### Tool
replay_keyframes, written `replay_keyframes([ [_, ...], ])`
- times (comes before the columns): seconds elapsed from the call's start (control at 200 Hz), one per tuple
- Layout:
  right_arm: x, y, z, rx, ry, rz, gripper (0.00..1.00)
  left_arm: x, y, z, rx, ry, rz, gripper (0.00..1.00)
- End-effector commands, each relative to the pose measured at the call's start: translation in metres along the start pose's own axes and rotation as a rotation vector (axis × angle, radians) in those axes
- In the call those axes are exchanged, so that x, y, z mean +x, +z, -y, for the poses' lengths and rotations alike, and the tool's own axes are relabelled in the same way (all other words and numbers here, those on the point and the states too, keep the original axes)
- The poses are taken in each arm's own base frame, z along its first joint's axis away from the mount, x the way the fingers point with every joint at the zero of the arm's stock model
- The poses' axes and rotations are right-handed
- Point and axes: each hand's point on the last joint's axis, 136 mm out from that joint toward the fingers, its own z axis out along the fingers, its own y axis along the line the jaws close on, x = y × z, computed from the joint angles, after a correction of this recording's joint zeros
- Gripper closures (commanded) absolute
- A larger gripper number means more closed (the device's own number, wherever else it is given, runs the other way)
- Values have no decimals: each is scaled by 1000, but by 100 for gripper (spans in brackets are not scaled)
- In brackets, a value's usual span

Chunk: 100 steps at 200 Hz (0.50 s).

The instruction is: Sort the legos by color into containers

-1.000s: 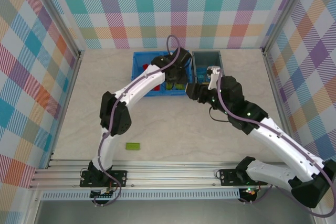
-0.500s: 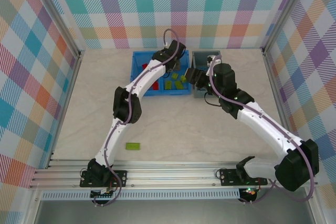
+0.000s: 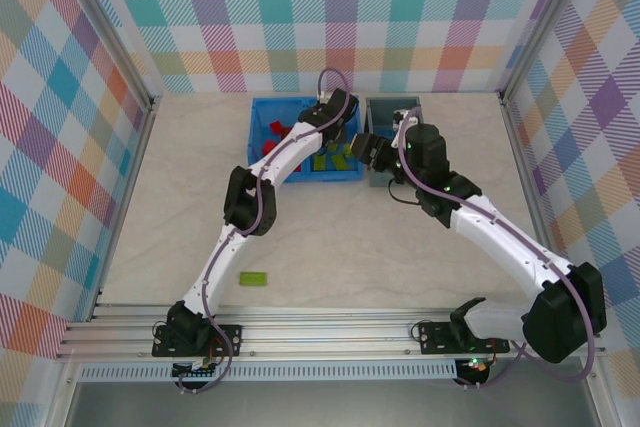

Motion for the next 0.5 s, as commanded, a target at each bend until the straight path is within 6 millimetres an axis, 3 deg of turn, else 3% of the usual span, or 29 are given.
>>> replay_keyframes([
  [0.0,-7,-11,-7,-32,4,22,39,-8,0,-5,-29,-12,31,48],
  [0.11,-4,-11,-6,-29,4,14,38,-10,-4,-5,-26,-17,26,35],
  [0.21,-2,-12,-5,-28,5,3,38,-20,-20,-1,1,-23,39,34],
  [0.39,0,-19,-5,-28,-18,-7,38,-51,-76,10,68,-60,108,40],
  [0.495,4,-26,-5,-20,-43,-28,38,-70,-122,3,89,-133,140,41],
])
